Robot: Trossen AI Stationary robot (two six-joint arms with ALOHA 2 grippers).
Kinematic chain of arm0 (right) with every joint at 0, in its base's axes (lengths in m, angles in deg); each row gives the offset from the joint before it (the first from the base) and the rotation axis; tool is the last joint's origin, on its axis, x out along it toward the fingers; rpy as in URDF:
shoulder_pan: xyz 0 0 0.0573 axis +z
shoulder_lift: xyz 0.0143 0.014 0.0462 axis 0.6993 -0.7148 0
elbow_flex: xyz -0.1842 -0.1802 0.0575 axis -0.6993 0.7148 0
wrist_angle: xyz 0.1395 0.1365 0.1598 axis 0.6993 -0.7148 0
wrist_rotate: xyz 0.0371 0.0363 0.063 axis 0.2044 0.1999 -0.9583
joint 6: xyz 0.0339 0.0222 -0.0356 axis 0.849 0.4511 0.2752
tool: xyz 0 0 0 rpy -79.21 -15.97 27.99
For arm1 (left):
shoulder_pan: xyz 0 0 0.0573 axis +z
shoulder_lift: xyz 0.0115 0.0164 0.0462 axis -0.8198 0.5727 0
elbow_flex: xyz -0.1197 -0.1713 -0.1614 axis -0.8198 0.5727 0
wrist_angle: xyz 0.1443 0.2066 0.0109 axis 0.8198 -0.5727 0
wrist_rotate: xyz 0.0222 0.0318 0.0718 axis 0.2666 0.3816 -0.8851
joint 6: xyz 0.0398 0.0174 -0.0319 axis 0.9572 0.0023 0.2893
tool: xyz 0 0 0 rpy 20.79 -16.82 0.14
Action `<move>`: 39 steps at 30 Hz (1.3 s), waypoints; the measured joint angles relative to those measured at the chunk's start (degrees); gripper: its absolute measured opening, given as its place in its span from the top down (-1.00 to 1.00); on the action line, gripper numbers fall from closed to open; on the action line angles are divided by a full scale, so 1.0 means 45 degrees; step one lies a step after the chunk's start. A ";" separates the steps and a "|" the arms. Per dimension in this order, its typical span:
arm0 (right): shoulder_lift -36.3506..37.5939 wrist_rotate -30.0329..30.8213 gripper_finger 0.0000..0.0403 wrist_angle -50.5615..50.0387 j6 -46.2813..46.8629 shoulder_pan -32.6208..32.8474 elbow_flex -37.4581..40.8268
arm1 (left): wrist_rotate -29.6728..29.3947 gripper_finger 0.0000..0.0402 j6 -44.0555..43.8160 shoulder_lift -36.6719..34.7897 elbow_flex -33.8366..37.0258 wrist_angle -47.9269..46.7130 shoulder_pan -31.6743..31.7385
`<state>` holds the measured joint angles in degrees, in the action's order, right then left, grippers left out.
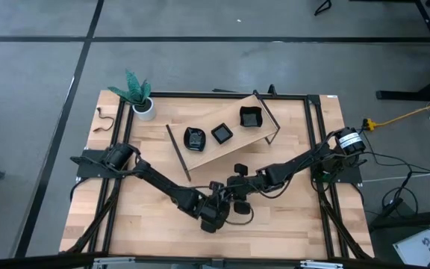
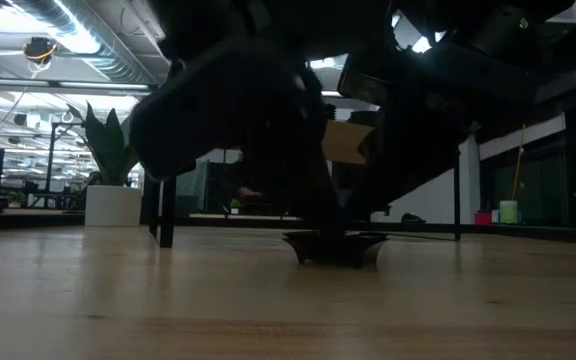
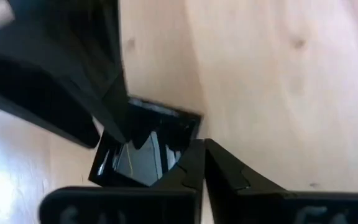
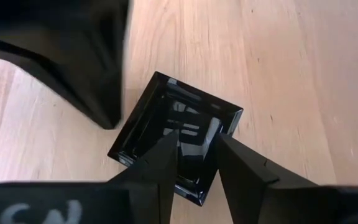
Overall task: Pick & Place Mini shaped plates
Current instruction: Stack the black square plate on top of the black square plate on the shelf
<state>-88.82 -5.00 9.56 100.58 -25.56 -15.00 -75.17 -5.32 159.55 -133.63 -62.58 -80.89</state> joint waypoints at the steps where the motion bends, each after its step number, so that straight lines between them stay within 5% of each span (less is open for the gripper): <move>1: 0.0000 0.0001 0.44 -0.0017 -0.0025 0.0000 0.0000 | -0.0322 0.99 0.0126 -0.0046 0.0000 0.0103 -0.0150; 12: 0.0005 0.0002 0.44 -0.0035 -0.0015 0.0000 0.0000 | -0.1080 0.99 0.0226 -0.0191 -0.0015 -0.0054 -0.0143; 17: 0.0005 0.0020 0.44 -0.0035 -0.0053 0.0000 0.0000 | 0.0173 0.99 0.0028 -0.0191 -0.0015 -0.0071 0.0135; 39: 0.0010 0.0020 0.44 -0.0028 -0.0061 0.0000 0.0000 | 0.1241 0.99 -0.0287 0.0071 -0.0005 -0.0115 0.0456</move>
<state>-88.78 -4.90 9.43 100.31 -25.56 -15.00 -69.59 -6.61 159.87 -133.65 -63.10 -78.84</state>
